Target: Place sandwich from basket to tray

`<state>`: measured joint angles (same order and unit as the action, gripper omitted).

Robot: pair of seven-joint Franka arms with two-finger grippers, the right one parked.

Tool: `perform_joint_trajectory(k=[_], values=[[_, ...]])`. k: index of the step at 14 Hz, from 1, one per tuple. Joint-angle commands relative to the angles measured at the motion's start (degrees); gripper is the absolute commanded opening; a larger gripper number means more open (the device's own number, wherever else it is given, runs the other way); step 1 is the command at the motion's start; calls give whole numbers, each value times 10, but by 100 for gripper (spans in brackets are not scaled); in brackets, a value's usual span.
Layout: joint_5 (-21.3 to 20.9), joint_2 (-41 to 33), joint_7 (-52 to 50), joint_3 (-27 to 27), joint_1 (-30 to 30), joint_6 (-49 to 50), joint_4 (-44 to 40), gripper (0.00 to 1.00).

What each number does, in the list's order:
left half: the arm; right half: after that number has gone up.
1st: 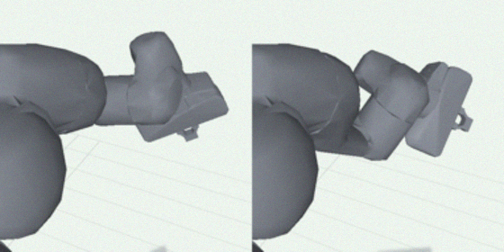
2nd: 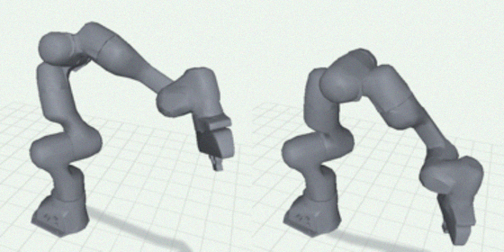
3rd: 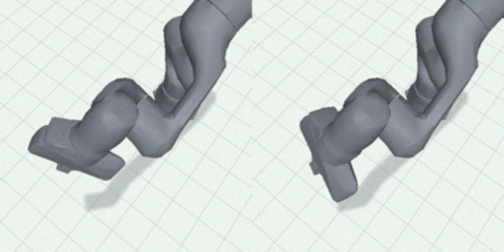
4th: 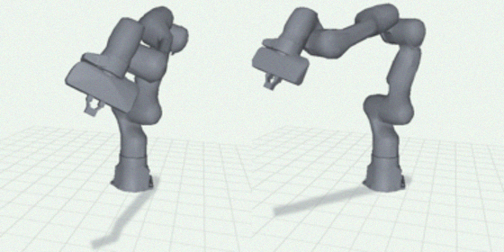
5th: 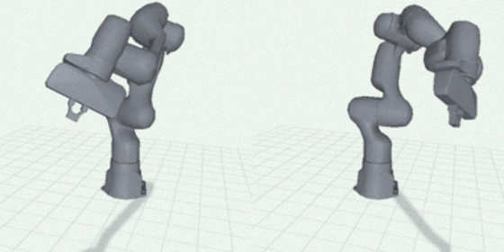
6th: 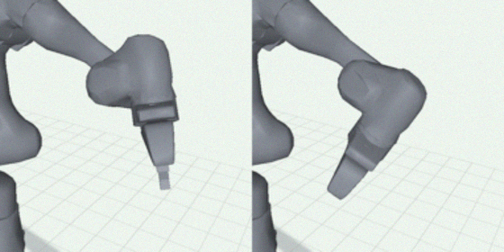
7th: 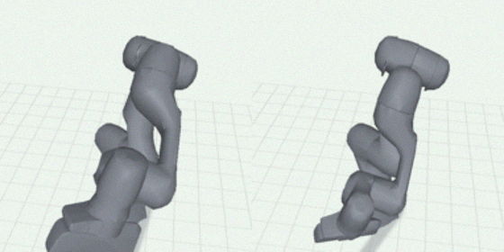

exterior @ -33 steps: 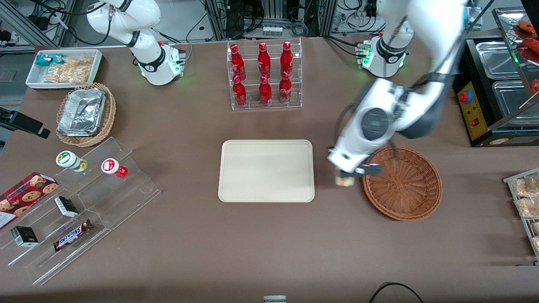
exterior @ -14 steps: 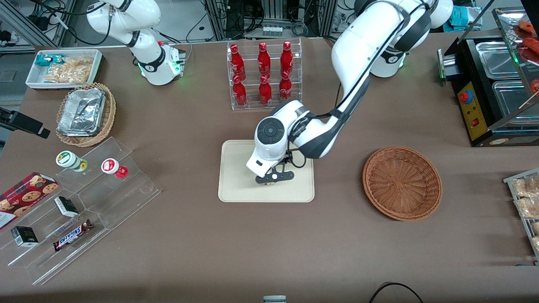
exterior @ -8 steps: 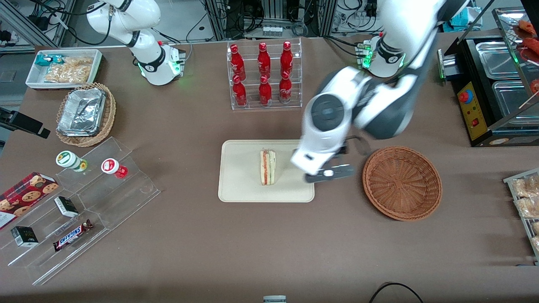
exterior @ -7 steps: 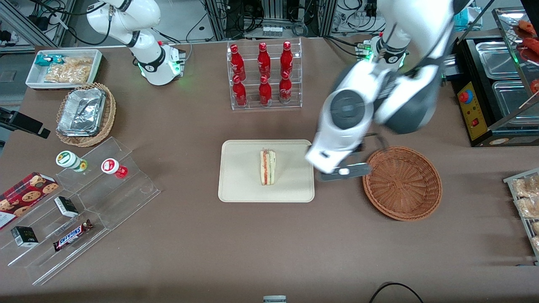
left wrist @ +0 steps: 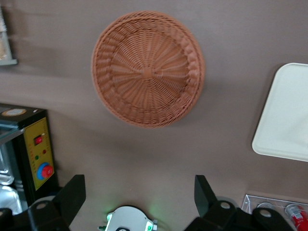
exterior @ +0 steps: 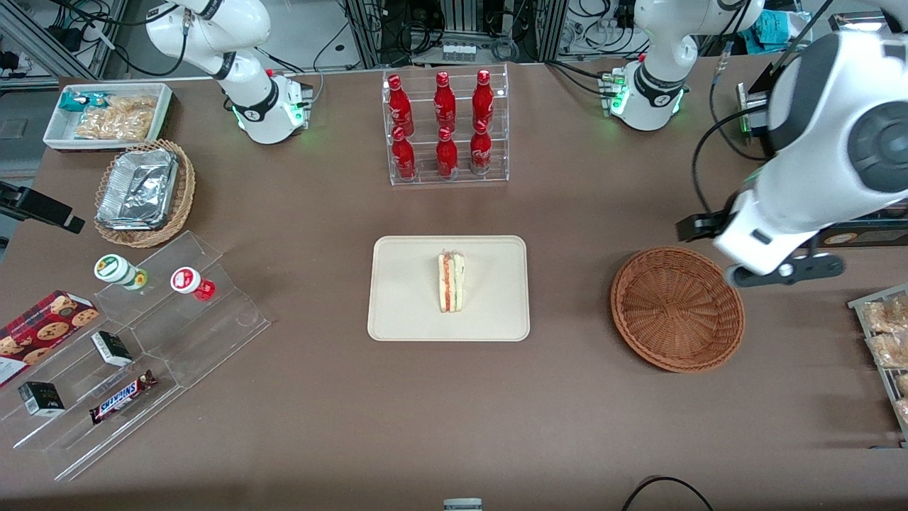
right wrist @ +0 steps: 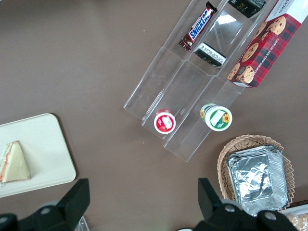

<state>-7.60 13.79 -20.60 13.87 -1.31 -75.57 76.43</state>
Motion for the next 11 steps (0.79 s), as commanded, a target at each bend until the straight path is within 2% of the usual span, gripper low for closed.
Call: perform_joint_trajectory(k=[1, 5, 11], values=[[29, -117, 1, 8, 30, -2, 104, 100], [36, -155, 101, 8, 32, 31, 109, 100], [43, -165, 106, 10, 32, 26, 110, 100]])
